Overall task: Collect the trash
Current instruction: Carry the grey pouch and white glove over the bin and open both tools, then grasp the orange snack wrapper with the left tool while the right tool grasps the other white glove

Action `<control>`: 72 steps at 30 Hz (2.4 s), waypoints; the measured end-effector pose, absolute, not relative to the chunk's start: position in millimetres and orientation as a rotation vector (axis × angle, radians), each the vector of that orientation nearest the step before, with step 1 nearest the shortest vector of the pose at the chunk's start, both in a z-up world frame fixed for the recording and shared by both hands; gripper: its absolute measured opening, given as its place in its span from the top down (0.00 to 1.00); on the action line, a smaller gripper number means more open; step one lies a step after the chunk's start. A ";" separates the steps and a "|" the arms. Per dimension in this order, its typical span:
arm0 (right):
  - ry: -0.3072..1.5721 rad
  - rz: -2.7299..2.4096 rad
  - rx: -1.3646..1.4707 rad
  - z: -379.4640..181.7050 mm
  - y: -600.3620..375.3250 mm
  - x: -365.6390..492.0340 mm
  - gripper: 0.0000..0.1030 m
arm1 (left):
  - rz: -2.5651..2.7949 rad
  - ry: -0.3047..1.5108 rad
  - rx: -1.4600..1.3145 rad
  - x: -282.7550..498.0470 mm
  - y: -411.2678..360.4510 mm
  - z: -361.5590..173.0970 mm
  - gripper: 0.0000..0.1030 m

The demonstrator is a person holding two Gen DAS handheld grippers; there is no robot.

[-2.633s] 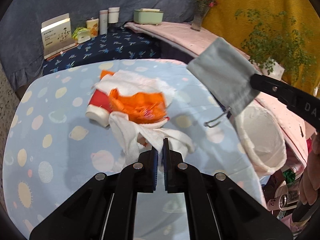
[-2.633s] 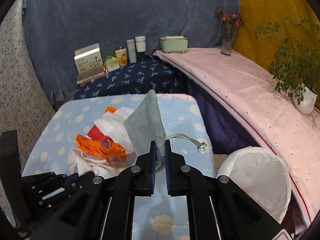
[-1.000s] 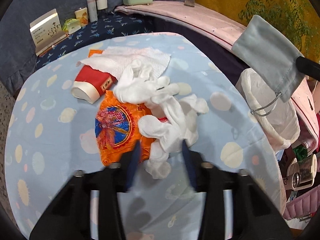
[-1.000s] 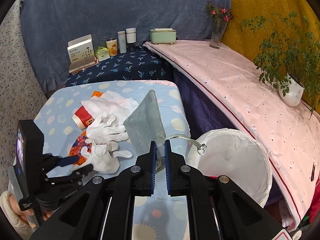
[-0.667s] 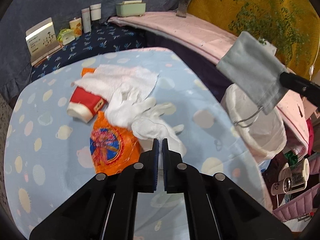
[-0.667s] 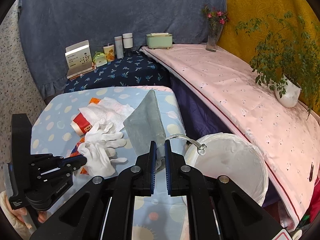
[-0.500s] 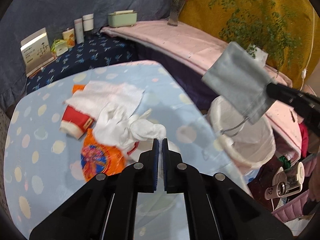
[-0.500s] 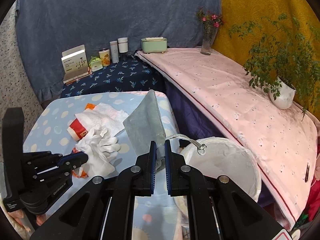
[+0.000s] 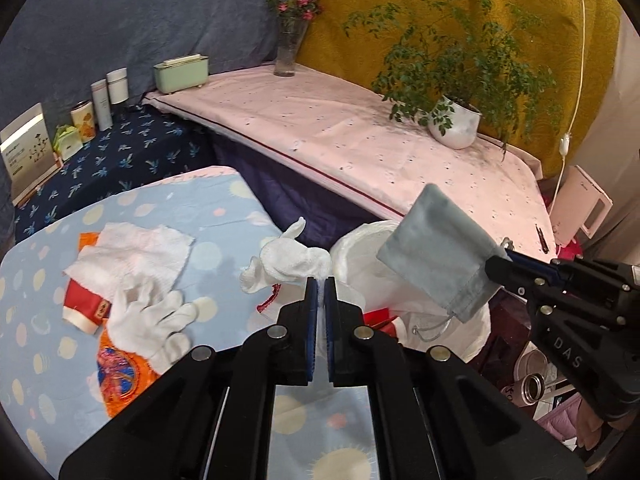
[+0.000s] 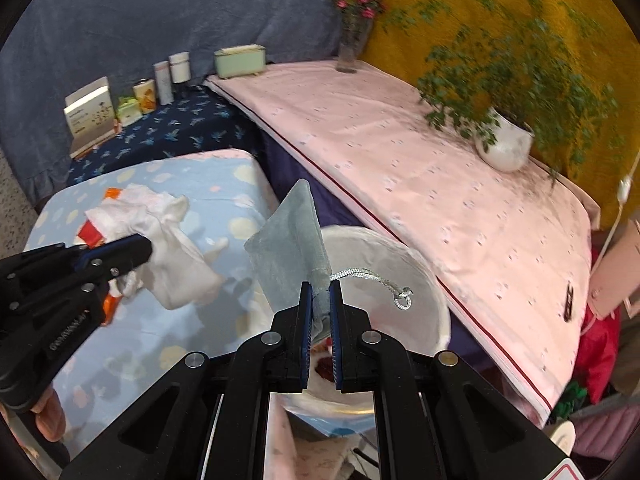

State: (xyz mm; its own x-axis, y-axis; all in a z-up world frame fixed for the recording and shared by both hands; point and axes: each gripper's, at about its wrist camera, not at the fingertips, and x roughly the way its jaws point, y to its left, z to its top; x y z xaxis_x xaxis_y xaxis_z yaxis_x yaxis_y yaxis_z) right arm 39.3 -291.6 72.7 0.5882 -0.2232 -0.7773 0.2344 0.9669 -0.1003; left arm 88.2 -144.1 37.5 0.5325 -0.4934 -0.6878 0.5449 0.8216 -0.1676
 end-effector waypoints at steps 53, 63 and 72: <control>1.006 -0.217 -0.070 30.5 -235.3 66.8 0.86 | -0.429 0.911 0.045 114.7 -98.0 -11.9 0.51; 1.051 -0.061 -0.130 10.4 -154.3 91.9 0.83 | -0.242 0.987 0.002 137.5 -10.4 -42.2 0.50; 1.070 0.047 -0.143 -11.3 -96.5 124.0 0.81 | -0.147 1.038 -0.013 149.5 39.3 -67.6 0.39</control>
State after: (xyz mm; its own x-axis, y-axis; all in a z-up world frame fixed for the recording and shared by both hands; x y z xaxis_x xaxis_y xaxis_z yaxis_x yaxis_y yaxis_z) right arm 124.0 -96.5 -11.3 0.4804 -0.0306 -0.8765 -0.1080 0.9897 -0.0937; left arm 149.5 39.3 -67.6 0.4993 -0.1278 -0.8570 0.1153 0.9901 -0.0804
